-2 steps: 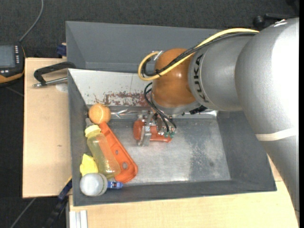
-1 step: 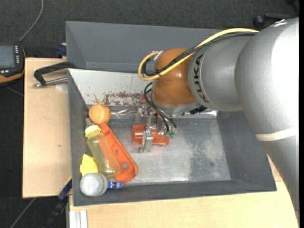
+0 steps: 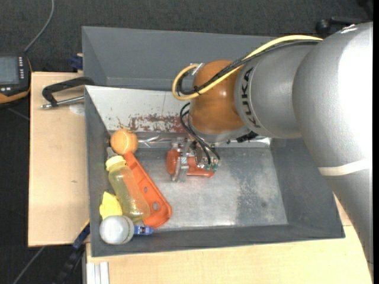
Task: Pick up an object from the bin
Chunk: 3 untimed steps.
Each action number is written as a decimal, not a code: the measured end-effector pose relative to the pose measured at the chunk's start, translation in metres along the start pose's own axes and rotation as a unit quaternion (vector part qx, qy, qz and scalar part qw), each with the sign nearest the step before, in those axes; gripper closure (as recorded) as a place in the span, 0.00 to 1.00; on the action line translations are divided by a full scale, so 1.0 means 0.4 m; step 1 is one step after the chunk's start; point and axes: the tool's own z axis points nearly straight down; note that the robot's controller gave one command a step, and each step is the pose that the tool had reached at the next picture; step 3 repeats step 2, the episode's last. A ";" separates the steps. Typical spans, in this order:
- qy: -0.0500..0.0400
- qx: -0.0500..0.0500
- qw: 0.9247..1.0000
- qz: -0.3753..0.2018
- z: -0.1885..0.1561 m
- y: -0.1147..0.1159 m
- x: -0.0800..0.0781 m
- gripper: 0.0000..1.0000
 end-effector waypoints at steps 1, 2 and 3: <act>0.000 0.000 1.000 0.000 0.000 0.000 0.000 1.00; -0.001 -0.001 1.000 -0.002 -0.091 -0.012 0.000 1.00; -0.001 -0.001 1.000 -0.002 -0.091 -0.012 0.000 1.00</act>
Offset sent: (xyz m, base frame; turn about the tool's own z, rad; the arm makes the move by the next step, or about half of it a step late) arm -0.0002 -0.0085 0.0503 -0.0038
